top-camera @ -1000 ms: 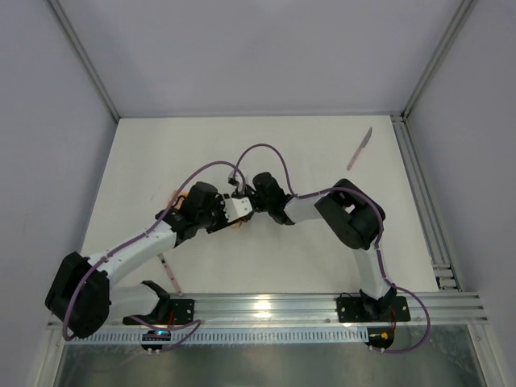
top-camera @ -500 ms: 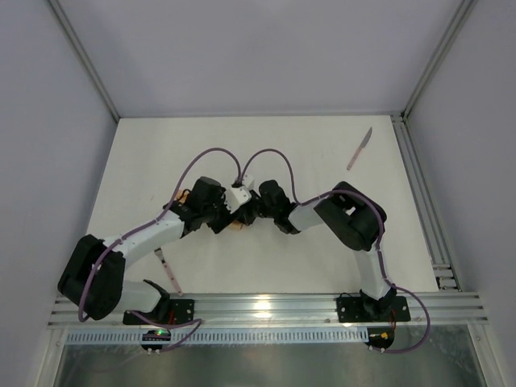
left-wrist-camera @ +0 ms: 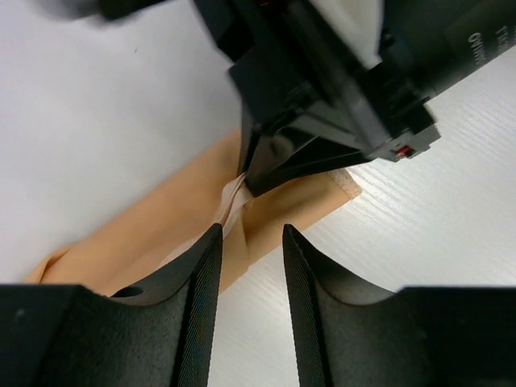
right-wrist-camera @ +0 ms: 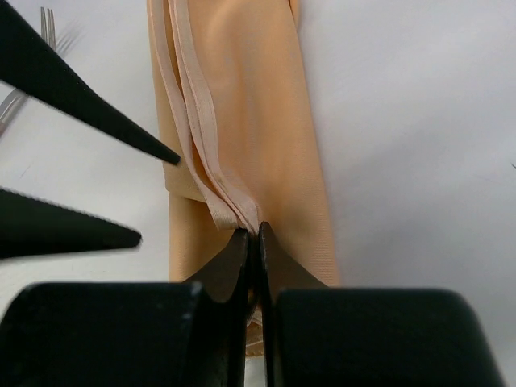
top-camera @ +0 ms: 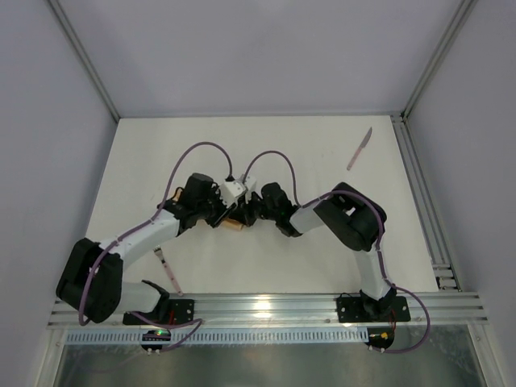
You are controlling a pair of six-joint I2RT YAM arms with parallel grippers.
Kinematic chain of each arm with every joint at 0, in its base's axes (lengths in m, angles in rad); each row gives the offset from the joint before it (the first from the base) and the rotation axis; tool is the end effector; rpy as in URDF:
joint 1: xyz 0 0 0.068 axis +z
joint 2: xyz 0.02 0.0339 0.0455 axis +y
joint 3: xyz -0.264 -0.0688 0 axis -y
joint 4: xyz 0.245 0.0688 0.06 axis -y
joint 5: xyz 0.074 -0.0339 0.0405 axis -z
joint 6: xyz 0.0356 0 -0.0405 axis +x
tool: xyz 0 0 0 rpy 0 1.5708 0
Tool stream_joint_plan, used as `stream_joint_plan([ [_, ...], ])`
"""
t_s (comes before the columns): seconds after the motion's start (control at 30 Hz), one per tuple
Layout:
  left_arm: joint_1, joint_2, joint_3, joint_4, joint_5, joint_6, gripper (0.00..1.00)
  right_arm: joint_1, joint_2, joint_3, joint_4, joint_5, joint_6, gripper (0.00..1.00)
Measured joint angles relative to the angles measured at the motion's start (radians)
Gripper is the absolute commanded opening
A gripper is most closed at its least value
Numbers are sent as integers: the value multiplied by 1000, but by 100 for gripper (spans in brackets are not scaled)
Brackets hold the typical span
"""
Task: Fold the napkin into a case and place the utensils inside
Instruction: Stuff the top corner of the smaller-rectangle-folded napkin into the folded napkin.
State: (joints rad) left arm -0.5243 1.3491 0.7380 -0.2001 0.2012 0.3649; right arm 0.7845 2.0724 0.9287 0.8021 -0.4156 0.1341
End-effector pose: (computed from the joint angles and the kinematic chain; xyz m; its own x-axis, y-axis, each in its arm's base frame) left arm 0.2319 -0.1423 0.2007 -0.3688 0.6172 -0.6950 0.7935 0.5985 0.1104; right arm 0.2754 0.2952 0.1111 -0.3574 -0.1839 -0.9157 -0.8756 0.4070 0.2600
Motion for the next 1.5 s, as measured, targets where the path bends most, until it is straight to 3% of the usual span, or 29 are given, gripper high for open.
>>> stream_joint_plan([
  [0.07, 38, -33, 7, -34, 19, -22, 30, 2, -4, -8, 4, 10, -4, 4],
  [0.13, 89, -58, 29, -72, 27, -45, 32, 8, -16, -21, 4, 32, -19, 4],
  [0.23, 182, -80, 71, -116, 26, -78, 48, 30, -41, -45, -4, 80, -53, 4],
  [0.37, 345, -77, 130, -161, 6, -124, 59, 79, -70, -71, -15, 169, -126, 4],
  [0.5, 465, 0, 172, -174, -1, -148, 59, 145, -87, -83, -27, 270, -214, 4],
  [0.63, 477, 137, 196, -187, 16, -149, 58, 203, -87, -83, -31, 372, -290, 4],
  [0.9, 477, 270, 216, -230, 2, -146, 23, 257, -87, -82, -40, 495, -377, 4],
  [1.07, 477, 265, 212, -229, -25, -136, 18, 258, -87, -82, -43, 518, -391, 4],
  [1.27, 477, 227, 173, -214, -97, -89, 0, 259, -87, -82, -44, 524, -391, 4],
  [1.5, 473, 213, 121, -180, -126, -20, 0, 267, -87, -82, -43, 534, -393, 4],
])
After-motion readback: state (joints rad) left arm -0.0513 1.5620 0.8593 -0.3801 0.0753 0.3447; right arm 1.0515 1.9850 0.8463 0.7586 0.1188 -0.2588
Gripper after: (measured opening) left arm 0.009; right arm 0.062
